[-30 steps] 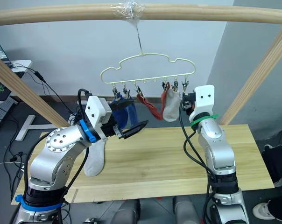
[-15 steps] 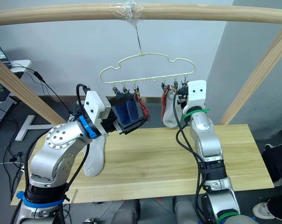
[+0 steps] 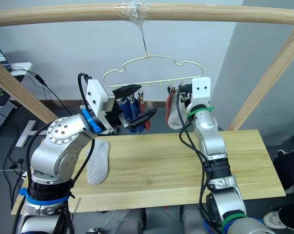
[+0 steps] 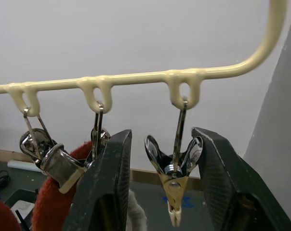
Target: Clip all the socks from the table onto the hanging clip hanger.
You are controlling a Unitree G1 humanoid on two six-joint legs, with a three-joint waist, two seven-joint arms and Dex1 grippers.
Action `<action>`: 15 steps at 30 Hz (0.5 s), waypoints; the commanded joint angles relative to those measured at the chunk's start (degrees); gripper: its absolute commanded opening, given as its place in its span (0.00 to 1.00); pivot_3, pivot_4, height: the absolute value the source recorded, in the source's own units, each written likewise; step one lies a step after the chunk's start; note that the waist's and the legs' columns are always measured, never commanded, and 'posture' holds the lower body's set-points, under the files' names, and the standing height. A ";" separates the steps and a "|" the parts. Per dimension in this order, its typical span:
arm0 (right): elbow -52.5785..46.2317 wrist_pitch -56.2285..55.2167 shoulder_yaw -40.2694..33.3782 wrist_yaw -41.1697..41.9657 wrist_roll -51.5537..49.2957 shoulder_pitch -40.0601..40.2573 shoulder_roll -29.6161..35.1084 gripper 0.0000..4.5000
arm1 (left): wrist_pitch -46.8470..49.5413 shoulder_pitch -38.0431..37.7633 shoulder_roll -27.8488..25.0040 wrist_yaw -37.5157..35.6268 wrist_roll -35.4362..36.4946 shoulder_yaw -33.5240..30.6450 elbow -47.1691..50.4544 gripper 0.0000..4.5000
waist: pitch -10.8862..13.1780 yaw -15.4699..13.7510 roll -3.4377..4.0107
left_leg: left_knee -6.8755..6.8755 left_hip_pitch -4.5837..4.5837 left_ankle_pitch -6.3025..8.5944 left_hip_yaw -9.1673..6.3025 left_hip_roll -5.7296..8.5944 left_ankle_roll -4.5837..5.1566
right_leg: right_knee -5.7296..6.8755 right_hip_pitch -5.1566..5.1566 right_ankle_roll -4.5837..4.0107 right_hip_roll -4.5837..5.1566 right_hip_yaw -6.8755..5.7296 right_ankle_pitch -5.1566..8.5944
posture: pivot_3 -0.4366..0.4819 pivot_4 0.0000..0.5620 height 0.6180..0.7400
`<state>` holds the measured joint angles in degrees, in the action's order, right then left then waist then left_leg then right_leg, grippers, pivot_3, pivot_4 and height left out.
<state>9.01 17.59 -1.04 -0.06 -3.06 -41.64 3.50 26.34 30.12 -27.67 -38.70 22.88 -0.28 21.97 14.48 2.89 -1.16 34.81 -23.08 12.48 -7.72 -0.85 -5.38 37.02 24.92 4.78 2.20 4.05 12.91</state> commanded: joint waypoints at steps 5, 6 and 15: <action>-1.05 -1.73 -0.38 0.31 -0.16 -1.52 -0.31 0.45 | -0.38 1.24 0.67 1.36 0.86 -0.58 2.13 1.00 | 0.00 -0.02 0.01 | 0.00 0.00 0.00 0.00 0.00 0.00 | 0.00 0.00 0.00 0.00 0.00 0.00 | 0.56 0.44 1.00; -0.96 -1.75 -0.43 0.30 -0.24 -1.58 -0.33 0.45 | -0.33 1.25 0.73 1.43 0.94 -0.60 2.23 1.00 | 0.00 -0.02 0.01 | 0.00 0.01 0.00 0.00 0.00 0.00 | 0.00 0.00 0.00 0.00 0.00 0.00 | 0.56 0.44 1.00; -0.34 -2.22 -0.42 0.36 -0.45 -2.01 -0.43 0.45 | 0.25 1.87 1.04 1.92 1.84 -0.72 2.65 1.00 | 0.00 -0.02 0.01 | 0.00 0.01 0.00 0.00 0.00 0.00 | 0.01 0.00 0.00 0.00 0.00 0.00 | 0.56 0.44 1.00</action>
<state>9.94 16.75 -1.05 0.06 -3.43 -42.02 3.30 27.03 30.81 -26.77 -36.99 23.87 -0.28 22.29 14.48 2.87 -1.15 34.82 -23.07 12.48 -7.72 -0.85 -5.38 37.03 24.92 4.78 2.20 4.05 12.91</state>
